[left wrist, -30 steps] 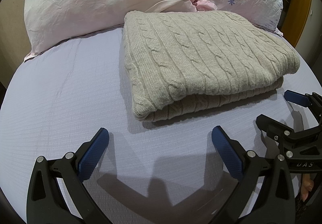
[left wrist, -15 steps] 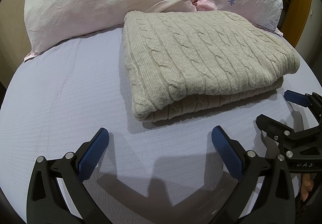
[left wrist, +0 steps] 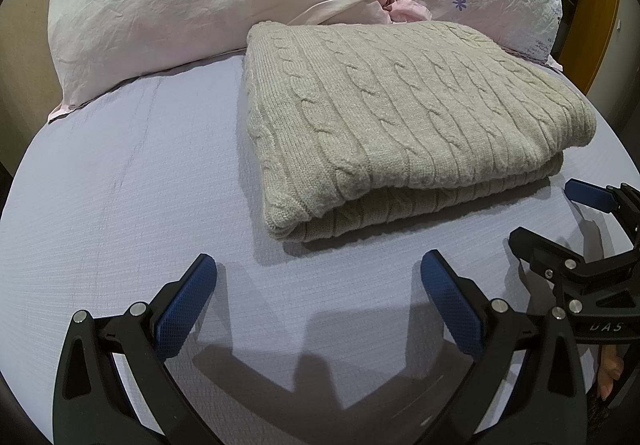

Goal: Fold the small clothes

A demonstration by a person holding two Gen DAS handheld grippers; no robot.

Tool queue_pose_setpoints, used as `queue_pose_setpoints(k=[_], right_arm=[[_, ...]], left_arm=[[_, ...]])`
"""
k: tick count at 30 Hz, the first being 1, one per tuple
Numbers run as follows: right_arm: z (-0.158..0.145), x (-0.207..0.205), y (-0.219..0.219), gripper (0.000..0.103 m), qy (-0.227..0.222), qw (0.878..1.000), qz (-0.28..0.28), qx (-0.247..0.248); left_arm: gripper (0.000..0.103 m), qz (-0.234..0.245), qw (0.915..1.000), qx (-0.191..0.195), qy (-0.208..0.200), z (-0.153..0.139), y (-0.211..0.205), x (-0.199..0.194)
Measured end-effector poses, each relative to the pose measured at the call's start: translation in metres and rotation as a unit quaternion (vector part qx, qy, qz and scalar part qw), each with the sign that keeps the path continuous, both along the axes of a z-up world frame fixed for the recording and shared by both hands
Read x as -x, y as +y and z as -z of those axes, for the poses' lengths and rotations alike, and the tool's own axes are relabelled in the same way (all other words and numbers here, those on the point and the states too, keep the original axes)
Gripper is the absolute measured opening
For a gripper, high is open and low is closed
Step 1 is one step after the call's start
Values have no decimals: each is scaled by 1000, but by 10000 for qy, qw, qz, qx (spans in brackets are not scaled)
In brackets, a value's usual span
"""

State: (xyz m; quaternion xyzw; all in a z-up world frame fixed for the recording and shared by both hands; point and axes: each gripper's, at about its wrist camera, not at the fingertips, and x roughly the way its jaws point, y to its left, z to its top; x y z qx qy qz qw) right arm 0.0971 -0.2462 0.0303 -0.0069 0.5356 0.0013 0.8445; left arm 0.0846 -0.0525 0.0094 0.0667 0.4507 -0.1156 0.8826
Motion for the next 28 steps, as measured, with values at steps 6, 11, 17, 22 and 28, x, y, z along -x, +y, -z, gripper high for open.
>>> queue_pose_setpoints(k=[6, 11, 17, 22, 28], right_arm=[[0, 0, 0, 101, -1, 10000, 1, -1], [1, 0, 0, 101, -2, 10000, 2, -1], [1, 0, 0, 101, -2, 10000, 1, -1], [1, 0, 0, 101, -2, 10000, 2, -2], [1, 0, 0, 101, -2, 10000, 1, -2]], left_arm=[[102, -4, 10000, -1, -10, 0, 0, -1], [102, -4, 10000, -2, -15, 0, 0, 0], [102, -5, 10000, 1, -10, 0, 0, 1], [102, -29, 10000, -12, -28, 0, -1, 0], [102, -28, 10000, -10, -30, 0, -2, 0]])
